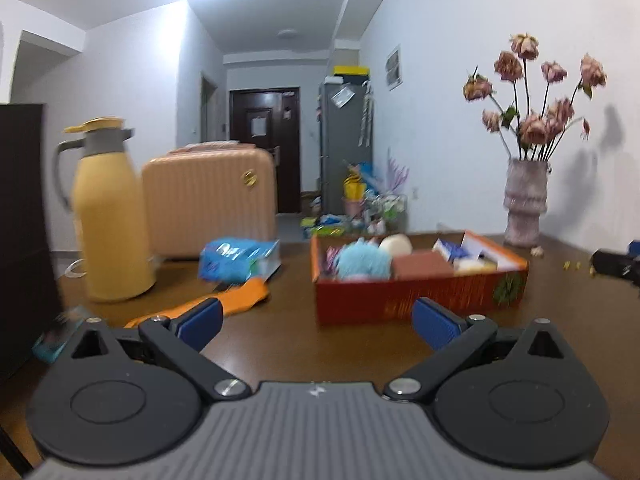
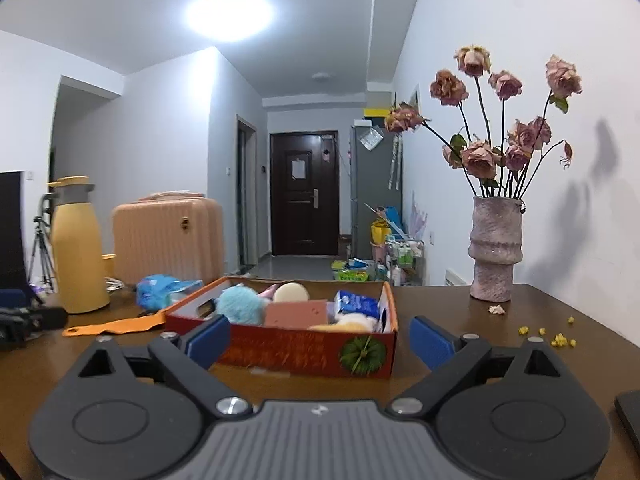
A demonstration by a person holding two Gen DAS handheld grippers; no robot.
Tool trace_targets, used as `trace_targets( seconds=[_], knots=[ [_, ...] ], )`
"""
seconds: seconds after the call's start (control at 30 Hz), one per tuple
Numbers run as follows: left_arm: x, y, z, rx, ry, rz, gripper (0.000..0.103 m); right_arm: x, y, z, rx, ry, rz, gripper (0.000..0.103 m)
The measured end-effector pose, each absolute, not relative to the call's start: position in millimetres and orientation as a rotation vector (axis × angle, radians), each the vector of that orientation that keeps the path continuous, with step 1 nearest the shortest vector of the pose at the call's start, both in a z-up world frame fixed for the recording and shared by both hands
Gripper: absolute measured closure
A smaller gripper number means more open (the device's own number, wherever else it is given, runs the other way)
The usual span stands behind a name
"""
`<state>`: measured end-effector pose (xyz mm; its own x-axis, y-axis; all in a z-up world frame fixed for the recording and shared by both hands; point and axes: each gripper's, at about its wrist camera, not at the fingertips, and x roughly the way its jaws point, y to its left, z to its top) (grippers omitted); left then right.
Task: Organize soft objects
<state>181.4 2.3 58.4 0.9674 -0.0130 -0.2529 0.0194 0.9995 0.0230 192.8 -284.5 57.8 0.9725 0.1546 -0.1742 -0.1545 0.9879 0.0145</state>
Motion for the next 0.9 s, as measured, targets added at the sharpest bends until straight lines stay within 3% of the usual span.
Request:
trace_targets(
  seconds=[0.43, 0.9],
  knots=[
    [12, 6, 26, -0.02, 0.224, -0.086, 0.0, 16, -260, 13, 0.01, 0.225, 0.149, 0.0],
    [1, 5, 26, -0.021, 0.215, -0.098, 0.0, -5, -247, 6, 0.03, 0.24, 0.187, 0.0]
  ],
)
